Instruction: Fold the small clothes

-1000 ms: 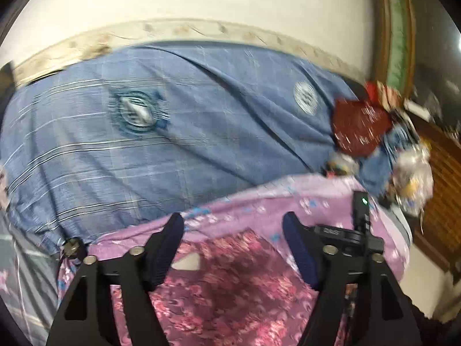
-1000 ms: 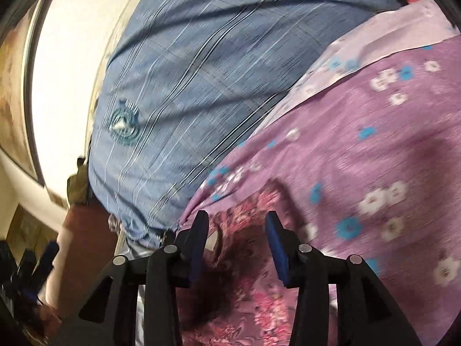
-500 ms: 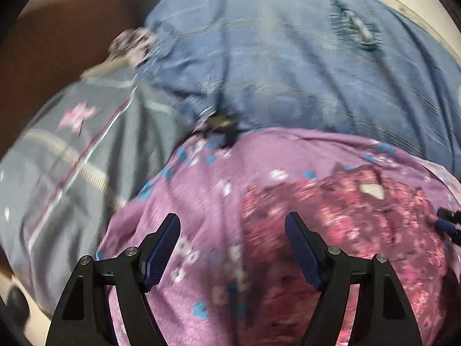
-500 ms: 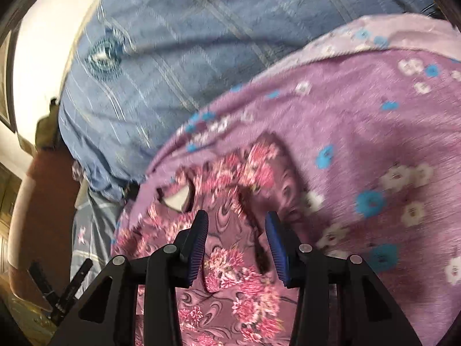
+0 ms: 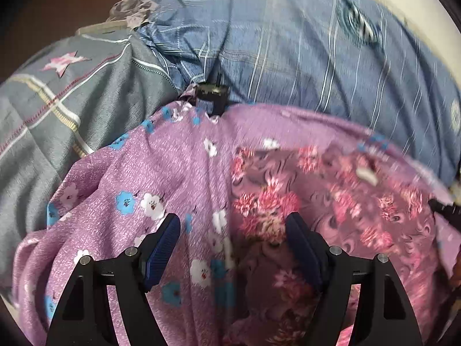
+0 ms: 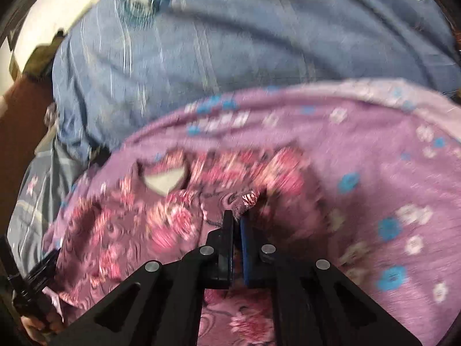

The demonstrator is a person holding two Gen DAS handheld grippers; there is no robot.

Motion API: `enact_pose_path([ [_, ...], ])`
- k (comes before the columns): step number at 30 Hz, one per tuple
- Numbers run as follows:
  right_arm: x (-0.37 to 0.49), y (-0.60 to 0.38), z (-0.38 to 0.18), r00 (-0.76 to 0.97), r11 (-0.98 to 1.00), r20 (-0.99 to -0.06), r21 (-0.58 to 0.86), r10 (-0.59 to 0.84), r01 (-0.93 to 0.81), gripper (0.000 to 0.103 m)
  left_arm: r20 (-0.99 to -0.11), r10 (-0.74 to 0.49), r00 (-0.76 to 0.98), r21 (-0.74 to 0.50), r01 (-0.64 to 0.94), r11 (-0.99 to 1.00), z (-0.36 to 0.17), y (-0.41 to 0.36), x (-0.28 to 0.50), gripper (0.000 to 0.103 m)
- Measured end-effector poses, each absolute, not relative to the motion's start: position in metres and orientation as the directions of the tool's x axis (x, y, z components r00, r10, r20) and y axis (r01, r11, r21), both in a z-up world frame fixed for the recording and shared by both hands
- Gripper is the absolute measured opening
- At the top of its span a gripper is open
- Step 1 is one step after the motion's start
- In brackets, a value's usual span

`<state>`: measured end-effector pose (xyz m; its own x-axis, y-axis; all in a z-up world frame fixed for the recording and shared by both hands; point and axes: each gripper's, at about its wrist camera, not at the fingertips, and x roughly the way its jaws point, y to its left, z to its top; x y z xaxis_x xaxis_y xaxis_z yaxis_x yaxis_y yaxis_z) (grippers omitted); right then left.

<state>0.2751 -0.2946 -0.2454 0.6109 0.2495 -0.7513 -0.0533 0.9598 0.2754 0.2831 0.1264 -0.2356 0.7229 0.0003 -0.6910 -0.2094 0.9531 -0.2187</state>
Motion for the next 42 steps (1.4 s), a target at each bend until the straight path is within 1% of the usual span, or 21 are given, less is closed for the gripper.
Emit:
enact_pose_path([
  [2,0.272,-0.314,-0.237,0.649,0.952,-0.723,0.307,0.237,-0.006,0.004,-0.689,-0.009,0.724,-0.243,-0.220,0.945,-0.237,0.131,0.284,0.076],
  [4,0.274,-0.328,-0.236,0.670,0.953,-0.718,0.300,0.191,0.050,0.004,-0.710,0.013,0.704,-0.206,-0.225,0.952,-0.243,0.129,0.287,0.076],
  [6,0.280,-0.339,-0.246,0.646,0.953,-0.748,0.285,0.152,0.107,0.004,-0.721,0.042,0.691,-0.165,-0.230,0.959,-0.249,0.123,0.291,0.076],
  [8,0.289,-0.344,-0.265,0.572,0.934,-0.791,0.340,0.218,0.114,0.007,-0.719,0.078,0.691,-0.118,-0.232,0.966,-0.248,0.118,0.294,0.078],
  [10,0.292,-0.340,-0.270,0.539,0.936,-0.812,0.333,0.225,0.111,0.009,-0.716,0.128,0.686,-0.055,-0.238,0.970,-0.246,0.111,0.295,0.078],
  [11,0.291,-0.340,-0.268,0.543,0.939,-0.811,0.326,0.218,0.109,0.014,-0.714,0.144,0.685,-0.033,-0.239,0.970,-0.246,0.107,0.295,0.078],
  [12,0.291,-0.342,-0.266,0.543,0.936,-0.809,0.334,0.224,0.111,0.026,-0.711,0.166,0.684,-0.004,-0.239,0.971,-0.247,0.104,0.297,0.078],
  [14,0.288,-0.355,-0.263,0.557,0.910,-0.791,0.391,0.253,0.142,0.043,-0.694,0.196,0.693,0.038,-0.236,0.971,-0.241,0.095,0.293,0.074],
  [19,0.272,-0.375,-0.243,0.676,0.877,-0.685,0.465,0.271,0.119,0.043,-0.529,0.173,0.831,0.076,-0.157,0.985,-0.209,0.062,0.268,0.075],
  [20,0.269,-0.374,-0.237,0.694,0.874,-0.656,0.479,0.297,0.079,0.040,-0.509,0.147,0.848,0.072,-0.128,0.989,-0.206,0.055,0.266,0.075],
  [22,0.271,-0.364,-0.231,0.689,0.870,-0.627,0.494,0.362,-0.008,0.033,-0.526,0.101,0.844,0.069,-0.076,0.995,-0.211,0.043,0.269,0.075],
  [24,0.272,-0.346,-0.232,0.666,0.885,-0.639,0.459,0.385,-0.071,0.024,-0.575,0.102,0.812,0.099,-0.054,0.994,-0.223,0.033,0.278,0.075],
  [25,0.273,-0.335,-0.234,0.646,0.896,-0.656,0.432,0.389,-0.101,0.023,-0.611,0.112,0.783,0.122,-0.047,0.991,-0.231,0.029,0.283,0.075],
  [27,0.278,-0.313,-0.245,0.541,0.903,-0.728,0.393,0.420,-0.173,0.023,-0.686,0.151,0.712,0.171,-0.044,0.984,-0.248,0.026,0.296,0.076],
  [29,0.280,-0.295,-0.262,0.420,0.928,-0.830,0.304,0.368,-0.214,0.024,-0.736,0.133,0.664,0.142,-0.040,0.989,-0.259,0.032,0.304,0.076],
  [31,0.273,-0.287,-0.273,0.328,0.923,-0.879,0.255,0.345,-0.287,0.025,-0.745,0.106,0.658,0.102,-0.044,0.994,-0.257,0.039,0.309,0.076],
  [34,0.261,-0.294,-0.267,0.296,0.904,-0.886,0.246,0.356,-0.349,0.025,-0.755,0.108,0.647,0.110,-0.038,0.993,-0.259,0.039,0.317,0.076],
  [36,0.261,-0.306,-0.266,0.297,0.898,-0.873,0.286,0.388,-0.334,0.024,-0.746,0.101,0.659,0.107,-0.032,0.994,-0.256,0.039,0.318,0.075],
  [38,0.261,-0.318,-0.259,0.331,0.895,-0.850,0.305,0.409,-0.324,0.029,-0.715,0.076,0.695,0.101,-0.005,0.995,-0.245,0.033,0.310,0.072],
  [39,0.260,-0.322,-0.253,0.356,0.895,-0.834,0.321,0.422,-0.310,0.032,-0.699,0.058,0.713,0.091,0.009,0.996,-0.238,0.033,0.300,0.072],
  [42,0.259,-0.338,-0.238,0.454,0.888,-0.764,0.370,0.458,-0.274,0.032,-0.638,-0.017,0.770,0.044,0.059,0.997,-0.223,0.028,0.286,0.072],
])
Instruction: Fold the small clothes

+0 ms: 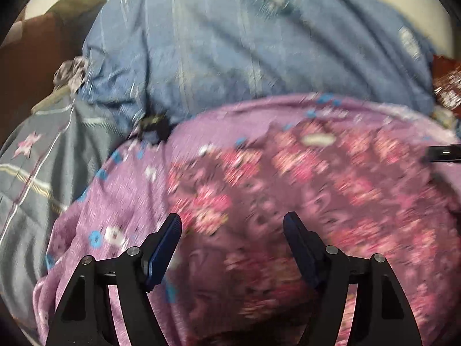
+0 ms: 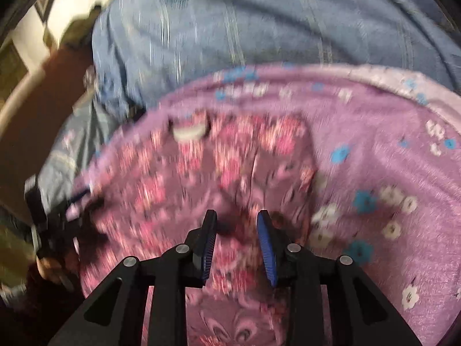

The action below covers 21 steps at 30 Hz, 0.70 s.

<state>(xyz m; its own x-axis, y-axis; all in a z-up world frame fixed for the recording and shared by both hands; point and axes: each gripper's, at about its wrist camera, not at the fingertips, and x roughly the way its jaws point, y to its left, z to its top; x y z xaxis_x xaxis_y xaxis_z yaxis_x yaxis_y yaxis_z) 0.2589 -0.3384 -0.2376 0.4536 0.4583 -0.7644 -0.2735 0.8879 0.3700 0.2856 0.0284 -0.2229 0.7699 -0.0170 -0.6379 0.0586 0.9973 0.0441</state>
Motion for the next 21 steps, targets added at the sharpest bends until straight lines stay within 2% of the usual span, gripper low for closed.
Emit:
enact_pose_path([
  [2,0.265,-0.341,-0.238,0.462,0.866,-0.733,0.437,0.499,-0.243,0.031,-0.636,-0.043,0.770,0.031,0.081,0.996,-0.223,0.025,0.283,0.073],
  [4,0.278,-0.338,-0.248,0.473,0.892,-0.758,0.417,0.448,-0.177,0.031,-0.690,-0.014,0.724,0.065,0.082,0.995,-0.237,0.019,0.290,0.073],
  [6,0.291,-0.341,-0.267,0.458,0.918,-0.807,0.391,0.373,-0.060,0.022,-0.746,0.030,0.665,0.119,0.089,0.989,-0.257,0.016,0.298,0.073],
  [7,0.297,-0.345,-0.277,0.446,0.916,-0.818,0.401,0.363,-0.010,0.021,-0.734,0.041,0.678,0.145,0.097,0.985,-0.258,0.013,0.296,0.074],
  [10,0.298,-0.348,-0.271,0.495,0.908,-0.792,0.419,0.357,0.015,0.026,-0.722,0.019,0.691,0.140,0.119,0.983,-0.253,0.012,0.293,0.073],
  [12,0.292,-0.341,-0.260,0.535,0.915,-0.768,0.402,0.352,-0.025,0.028,-0.716,-0.015,0.698,0.087,0.111,0.990,-0.249,0.018,0.290,0.073],
  [15,0.284,-0.317,-0.255,0.510,0.890,-0.737,0.428,0.444,-0.157,0.028,-0.681,-0.074,0.729,-0.016,0.085,0.996,-0.235,0.033,0.287,0.074],
  [18,0.275,-0.285,-0.257,0.467,0.892,-0.759,0.372,0.452,-0.259,0.028,-0.707,-0.023,0.707,0.001,0.033,0.999,-0.239,0.044,0.291,0.074],
  [21,0.271,-0.257,-0.282,0.360,0.899,-0.842,0.289,0.402,-0.328,0.029,-0.780,0.022,0.625,0.037,0.012,0.999,-0.266,0.046,0.303,0.076],
])
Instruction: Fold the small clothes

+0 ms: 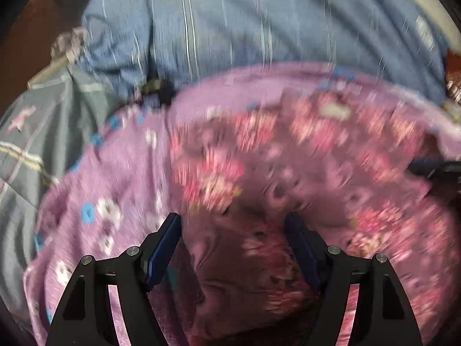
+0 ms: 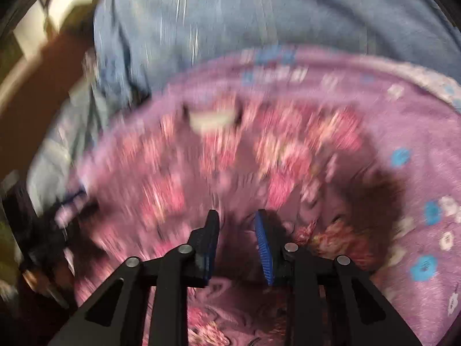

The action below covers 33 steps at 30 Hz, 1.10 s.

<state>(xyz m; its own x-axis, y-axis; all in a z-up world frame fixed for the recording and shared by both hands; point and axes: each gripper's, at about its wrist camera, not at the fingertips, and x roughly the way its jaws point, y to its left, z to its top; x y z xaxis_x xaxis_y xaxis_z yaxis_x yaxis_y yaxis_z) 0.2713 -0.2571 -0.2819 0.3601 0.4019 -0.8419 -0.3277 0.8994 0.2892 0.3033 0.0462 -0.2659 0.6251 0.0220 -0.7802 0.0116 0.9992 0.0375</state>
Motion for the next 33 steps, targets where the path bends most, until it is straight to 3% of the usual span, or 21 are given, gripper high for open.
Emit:
enact_pose_path([
  [2,0.264,-0.251,-0.278,0.402,0.901,-0.835,0.229,0.377,-0.370,0.033,-0.779,0.003,0.628,0.003,-0.001,1.000,-0.267,0.052,0.304,0.079],
  [7,0.260,-0.254,-0.278,0.405,0.903,-0.827,0.256,0.390,-0.345,0.035,-0.787,-0.038,0.616,-0.079,-0.039,0.996,-0.274,0.069,0.309,0.089],
  [13,0.227,-0.253,-0.275,0.518,0.935,-0.795,0.166,0.315,-0.313,0.038,-0.767,-0.043,0.640,-0.104,-0.058,0.993,-0.269,0.076,0.284,0.090],
  [15,0.213,-0.253,-0.270,0.530,0.944,-0.798,0.139,0.286,-0.300,0.050,-0.749,-0.030,0.662,-0.104,-0.072,0.992,-0.260,0.083,0.263,0.090],
  [22,0.130,-0.300,-0.250,0.544,0.926,-0.749,0.301,0.379,-0.230,0.051,-0.740,-0.030,0.672,-0.165,-0.138,0.977,-0.260,0.106,0.161,0.088],
  [26,0.083,-0.323,-0.234,0.558,0.908,-0.717,0.350,0.418,-0.230,0.063,-0.723,-0.074,0.687,-0.201,-0.107,0.974,-0.263,0.108,0.100,0.088],
  [33,0.011,-0.338,-0.241,0.481,0.898,-0.759,0.379,0.440,-0.224,0.072,-0.816,-0.135,0.562,-0.223,-0.090,0.971,-0.299,0.105,0.055,0.088],
])
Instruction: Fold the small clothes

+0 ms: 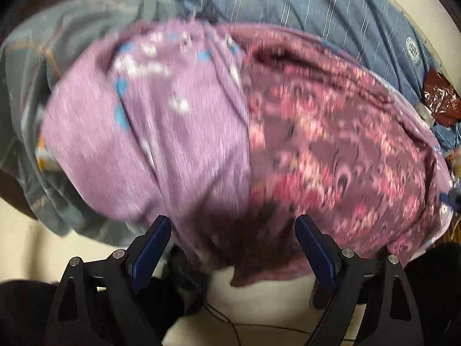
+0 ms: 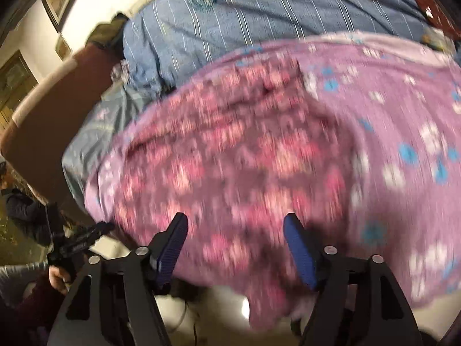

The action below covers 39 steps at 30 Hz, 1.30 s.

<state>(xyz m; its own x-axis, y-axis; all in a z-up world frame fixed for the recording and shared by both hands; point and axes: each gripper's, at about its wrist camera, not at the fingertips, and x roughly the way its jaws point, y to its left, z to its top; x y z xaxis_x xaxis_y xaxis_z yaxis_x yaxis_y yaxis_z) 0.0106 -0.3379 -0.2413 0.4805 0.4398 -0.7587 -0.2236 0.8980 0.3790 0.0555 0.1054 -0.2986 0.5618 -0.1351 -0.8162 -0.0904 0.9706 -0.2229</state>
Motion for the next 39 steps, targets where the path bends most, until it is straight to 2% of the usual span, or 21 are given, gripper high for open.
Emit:
enact_pose_path([
  [4,-0.017,-0.338,-0.262,0.420,0.911,-0.808,0.358,0.413,-0.206,0.072,-0.826,-0.123,0.550,-0.204,-0.088,0.975,-0.308,0.101,0.070,0.088],
  [7,-0.026,-0.344,-0.272,0.403,0.920,-0.827,0.358,0.393,-0.162,0.072,-0.807,-0.165,0.567,-0.216,-0.023,0.976,-0.308,0.089,0.075,0.086],
  [9,-0.025,-0.352,-0.278,0.396,0.924,-0.836,0.364,0.379,-0.115,0.072,-0.788,-0.216,0.577,-0.221,0.062,0.973,-0.307,0.078,0.074,0.077],
  [12,-0.021,-0.366,-0.286,0.380,0.916,-0.843,0.401,0.381,-0.028,0.072,-0.805,-0.240,0.542,-0.194,0.142,0.971,-0.313,0.064,0.076,0.053],
  [13,-0.020,-0.368,-0.289,0.370,0.908,-0.842,0.420,0.393,-0.008,0.072,-0.814,-0.251,0.524,-0.202,0.151,0.968,-0.317,0.064,0.077,0.036],
  [14,-0.020,-0.369,-0.293,0.359,0.896,-0.837,0.443,0.412,0.005,0.072,-0.819,-0.268,0.507,-0.223,0.149,0.963,-0.320,0.066,0.079,0.027],
  [16,-0.018,-0.364,-0.298,0.337,0.888,-0.838,0.460,0.430,0.009,0.072,-0.809,-0.327,0.489,-0.299,0.137,0.944,-0.322,0.075,0.087,0.023],
  [19,-0.013,-0.351,-0.311,0.304,0.908,-0.868,0.418,0.391,0.024,0.072,-0.789,-0.377,0.485,-0.362,0.128,0.923,-0.322,0.081,0.089,0.024],
  [21,-0.009,-0.345,-0.321,0.278,0.915,-0.886,0.401,0.372,0.052,0.072,-0.787,-0.387,0.480,-0.379,0.119,0.918,-0.325,0.084,0.091,0.046],
  [22,-0.006,-0.342,-0.326,0.269,0.913,-0.889,0.402,0.371,0.066,0.072,-0.792,-0.396,0.464,-0.392,0.110,0.913,-0.328,0.086,0.091,0.066],
  [23,-0.003,-0.338,-0.333,0.257,0.914,-0.896,0.396,0.363,0.086,0.072,-0.798,-0.401,0.450,-0.399,0.103,0.911,-0.330,0.086,0.091,0.067],
  [25,0.000,-0.334,-0.343,0.237,0.922,-0.914,0.364,0.328,0.129,0.061,-0.809,-0.402,0.430,-0.391,0.117,0.913,-0.332,0.082,0.093,0.062],
  [26,0.001,-0.333,-0.346,0.232,0.928,-0.920,0.350,0.315,0.130,0.039,-0.811,-0.398,0.428,-0.381,0.130,0.916,-0.331,0.081,0.094,0.041],
  [27,0.001,-0.331,-0.347,0.226,0.941,-0.932,0.315,0.282,0.122,0.022,-0.814,-0.401,0.421,-0.378,0.140,0.915,-0.331,0.079,0.096,0.027],
  [28,-0.001,-0.330,-0.347,0.223,0.957,-0.945,0.269,0.241,0.107,0.015,-0.816,-0.403,0.415,-0.378,0.144,0.914,-0.332,0.077,0.099,0.012],
  [29,-0.003,-0.330,-0.345,0.218,0.964,-0.950,0.249,0.224,0.093,0.009,-0.814,-0.409,0.413,-0.387,0.139,0.912,-0.332,0.078,0.102,0.008],
  [34,-0.025,-0.341,-0.309,0.207,0.936,-0.917,0.352,0.341,0.016,0.007,-0.717,-0.574,0.396,-0.549,0.186,0.815,-0.307,0.088,0.091,0.005],
  [39,-0.049,-0.351,-0.240,0.266,0.871,-0.830,0.469,0.491,-0.145,0.006,-0.622,-0.662,0.418,-0.624,0.245,0.742,-0.268,0.114,0.074,0.004],
])
